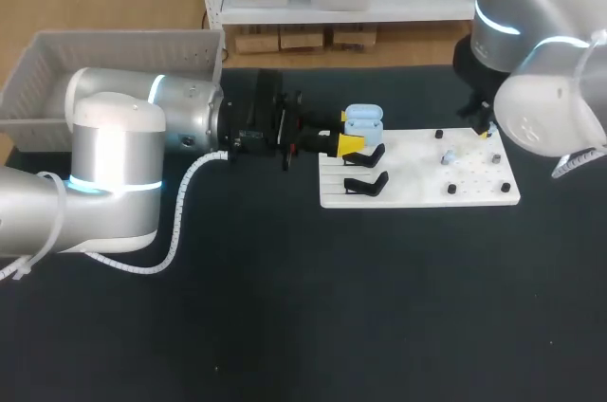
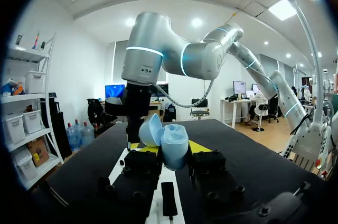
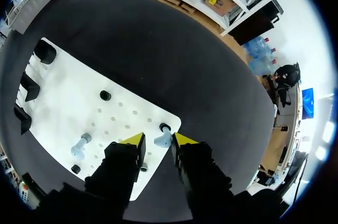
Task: Pick up each earbud case from the left stands, insert the matching earbuds, close the lid, and place the case in the box.
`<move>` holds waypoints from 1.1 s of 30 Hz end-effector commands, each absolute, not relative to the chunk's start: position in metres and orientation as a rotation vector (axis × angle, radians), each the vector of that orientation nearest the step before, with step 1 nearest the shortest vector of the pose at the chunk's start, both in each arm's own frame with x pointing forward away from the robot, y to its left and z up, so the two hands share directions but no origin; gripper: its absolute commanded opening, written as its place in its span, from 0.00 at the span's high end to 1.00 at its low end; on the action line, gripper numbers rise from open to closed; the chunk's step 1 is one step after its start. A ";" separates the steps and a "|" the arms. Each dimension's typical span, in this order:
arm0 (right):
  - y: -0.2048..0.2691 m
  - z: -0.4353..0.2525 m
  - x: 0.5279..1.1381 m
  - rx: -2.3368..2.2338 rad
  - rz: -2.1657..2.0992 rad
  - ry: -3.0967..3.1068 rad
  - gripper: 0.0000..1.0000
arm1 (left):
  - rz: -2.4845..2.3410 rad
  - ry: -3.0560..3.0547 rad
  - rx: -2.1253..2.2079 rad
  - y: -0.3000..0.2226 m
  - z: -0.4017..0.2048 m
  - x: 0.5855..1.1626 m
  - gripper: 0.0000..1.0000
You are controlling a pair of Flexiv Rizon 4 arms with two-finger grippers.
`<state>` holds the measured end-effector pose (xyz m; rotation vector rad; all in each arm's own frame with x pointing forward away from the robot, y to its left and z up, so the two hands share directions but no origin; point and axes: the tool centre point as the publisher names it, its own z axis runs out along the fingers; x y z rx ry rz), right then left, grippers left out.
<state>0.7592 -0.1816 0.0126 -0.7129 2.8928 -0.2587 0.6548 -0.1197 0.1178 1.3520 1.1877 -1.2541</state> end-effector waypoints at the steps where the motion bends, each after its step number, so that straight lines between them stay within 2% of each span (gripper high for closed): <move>1: -0.181 0.012 0.759 -0.708 -0.267 2.889 0.69 | -1.253 1.187 1.351 -0.120 0.117 0.655 1.00; 14: -0.184 0.011 0.761 -0.692 -0.287 2.885 0.72 | -1.253 1.187 1.351 -0.120 0.117 0.655 1.00; 20: -0.185 0.010 0.762 -0.686 -0.296 2.885 0.84 | -1.253 1.187 1.351 -0.120 0.117 0.655 1.00; 23: -0.185 0.010 0.762 -0.688 -0.298 2.882 1.00 | -1.253 1.187 1.351 -0.120 0.117 0.655 1.00; 33: -0.180 0.031 0.751 -0.679 -0.307 2.854 1.00 | -1.253 1.187 1.351 -0.120 0.117 0.655 1.00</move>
